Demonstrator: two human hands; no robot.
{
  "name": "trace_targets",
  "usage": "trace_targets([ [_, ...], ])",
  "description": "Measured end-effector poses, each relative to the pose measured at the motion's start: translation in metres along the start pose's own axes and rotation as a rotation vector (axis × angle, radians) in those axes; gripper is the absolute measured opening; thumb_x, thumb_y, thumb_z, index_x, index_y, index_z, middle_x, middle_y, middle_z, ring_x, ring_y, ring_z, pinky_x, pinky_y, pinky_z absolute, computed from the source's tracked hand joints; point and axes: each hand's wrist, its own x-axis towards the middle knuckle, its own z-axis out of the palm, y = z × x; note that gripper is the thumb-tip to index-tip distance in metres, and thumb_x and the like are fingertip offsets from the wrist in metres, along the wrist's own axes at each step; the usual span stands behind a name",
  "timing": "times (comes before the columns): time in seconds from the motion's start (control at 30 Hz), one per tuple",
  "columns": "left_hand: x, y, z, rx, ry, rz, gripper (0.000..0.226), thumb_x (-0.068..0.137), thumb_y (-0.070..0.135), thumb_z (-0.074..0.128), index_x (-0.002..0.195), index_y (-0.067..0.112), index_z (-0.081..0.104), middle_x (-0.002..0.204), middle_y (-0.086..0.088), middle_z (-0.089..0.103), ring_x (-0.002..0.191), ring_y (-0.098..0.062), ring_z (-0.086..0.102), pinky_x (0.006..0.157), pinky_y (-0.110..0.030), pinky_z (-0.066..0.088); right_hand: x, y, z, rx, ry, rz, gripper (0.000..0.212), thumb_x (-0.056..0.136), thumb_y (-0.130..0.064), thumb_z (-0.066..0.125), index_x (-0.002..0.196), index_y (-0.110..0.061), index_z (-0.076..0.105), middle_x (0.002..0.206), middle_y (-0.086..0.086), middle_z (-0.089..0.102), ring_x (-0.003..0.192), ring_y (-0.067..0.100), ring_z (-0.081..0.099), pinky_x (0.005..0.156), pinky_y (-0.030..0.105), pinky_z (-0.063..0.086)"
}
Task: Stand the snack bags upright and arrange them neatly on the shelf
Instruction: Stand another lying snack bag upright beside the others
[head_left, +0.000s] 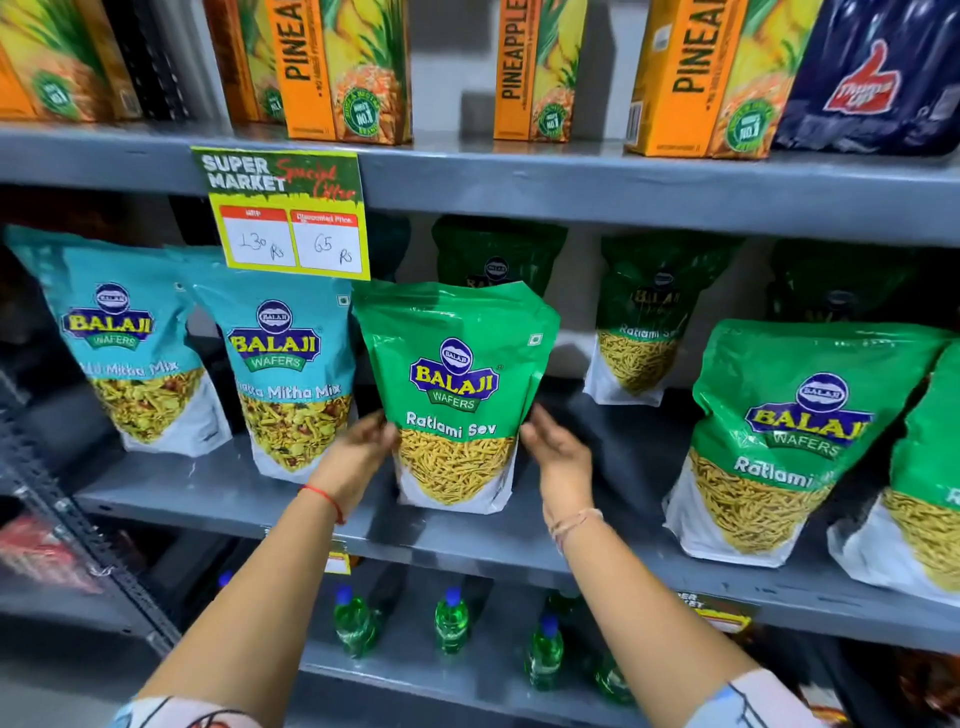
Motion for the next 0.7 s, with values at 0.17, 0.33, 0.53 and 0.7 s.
trace_targets([
  [0.17, 0.008, 0.036, 0.014, -0.194, 0.235, 0.018, 0.031, 0.096, 0.002, 0.040, 0.125, -0.005, 0.048, 0.121, -0.011, 0.062, 0.110, -0.023, 0.059, 0.102, -0.033, 0.042, 0.013, -0.030, 0.021, 0.115, 0.107, -0.067, 0.030, 0.082, 0.012, 0.053, 0.112, 0.018, 0.053, 0.087, 0.007, 0.071, 0.067, 0.004, 0.062, 0.076, 0.022, 0.051],
  [0.33, 0.015, 0.033, 0.014, -0.228, 0.291, 0.003, 0.033, 0.094, 0.000, 0.042, 0.126, -0.006, 0.047, 0.122, -0.011, 0.055, 0.085, -0.015, 0.066, 0.086, -0.027, 0.051, 0.015, -0.034, 0.029, 0.130, 0.117, 0.018, 0.023, 0.086, 0.009, 0.051, 0.106, 0.017, 0.057, 0.063, -0.007, 0.070, 0.069, 0.018, 0.054, 0.075, 0.030, 0.047],
  [0.53, 0.028, 0.034, 0.011, -0.132, 0.415, -0.019, 0.029, 0.094, 0.001, 0.043, 0.120, -0.008, 0.052, 0.129, -0.028, 0.054, 0.094, -0.020, 0.047, 0.082, -0.030, 0.042, 0.019, -0.038, 0.024, 0.010, 0.163, 0.005, 0.022, 0.085, 0.008, 0.052, 0.104, 0.017, 0.058, 0.100, 0.018, 0.059, 0.072, 0.023, 0.052, 0.083, 0.041, 0.044],
  [0.7, 0.027, 0.032, 0.007, -0.138, 0.326, 0.002, 0.030, 0.096, 0.004, 0.041, 0.122, -0.007, 0.050, 0.130, -0.025, 0.053, 0.097, -0.021, 0.052, 0.096, -0.036, 0.044, 0.019, -0.034, 0.015, 0.014, 0.080, 0.032, 0.026, 0.086, 0.006, 0.052, 0.109, 0.017, 0.055, 0.082, 0.006, 0.069, 0.069, 0.015, 0.060, 0.076, 0.028, 0.050],
])
